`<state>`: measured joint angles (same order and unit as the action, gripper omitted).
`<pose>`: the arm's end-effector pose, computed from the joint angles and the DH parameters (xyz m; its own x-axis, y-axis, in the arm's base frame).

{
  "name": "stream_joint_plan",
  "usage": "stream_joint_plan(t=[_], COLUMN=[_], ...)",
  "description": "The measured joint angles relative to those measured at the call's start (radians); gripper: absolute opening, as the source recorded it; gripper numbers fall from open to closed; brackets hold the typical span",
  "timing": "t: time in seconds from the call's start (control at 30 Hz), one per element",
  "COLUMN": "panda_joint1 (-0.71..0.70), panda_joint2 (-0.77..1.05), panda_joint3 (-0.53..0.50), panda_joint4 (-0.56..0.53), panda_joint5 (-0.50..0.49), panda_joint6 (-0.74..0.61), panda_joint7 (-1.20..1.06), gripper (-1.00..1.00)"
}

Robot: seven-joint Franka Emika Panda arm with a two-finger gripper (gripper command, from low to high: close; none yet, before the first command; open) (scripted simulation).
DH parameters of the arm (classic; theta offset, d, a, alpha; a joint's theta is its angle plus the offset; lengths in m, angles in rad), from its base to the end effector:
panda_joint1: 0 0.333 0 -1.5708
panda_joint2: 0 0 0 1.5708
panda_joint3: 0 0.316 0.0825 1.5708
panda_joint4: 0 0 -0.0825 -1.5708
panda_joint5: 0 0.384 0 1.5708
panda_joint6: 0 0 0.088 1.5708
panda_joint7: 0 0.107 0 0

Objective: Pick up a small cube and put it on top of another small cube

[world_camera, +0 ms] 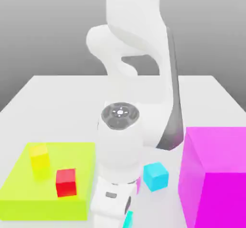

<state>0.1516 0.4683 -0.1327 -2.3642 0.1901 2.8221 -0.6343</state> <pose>0.4988 -0.0050 0.1315 0.8839 0.4676 -0.0015 0.4676 -0.8839 -0.0003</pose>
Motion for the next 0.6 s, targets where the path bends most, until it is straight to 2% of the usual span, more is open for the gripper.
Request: stream_joint_plan(t=[0.17,0.37,0.6], panda_joint1=[0.033,0.02,-0.085], panda_joint2=[-0.155,-0.326,-0.507], panda_joint3=[-0.051,-0.153,-0.213], panda_joint4=[-0.035,-0.073,-0.12], panda_joint5=[-0.06,-0.141,-0.217], panda_joint6=[-0.119,-0.24,-0.371], panda_joint7=[0.053,0.267,0.519], gripper=[-1.0,-1.0,-1.0])
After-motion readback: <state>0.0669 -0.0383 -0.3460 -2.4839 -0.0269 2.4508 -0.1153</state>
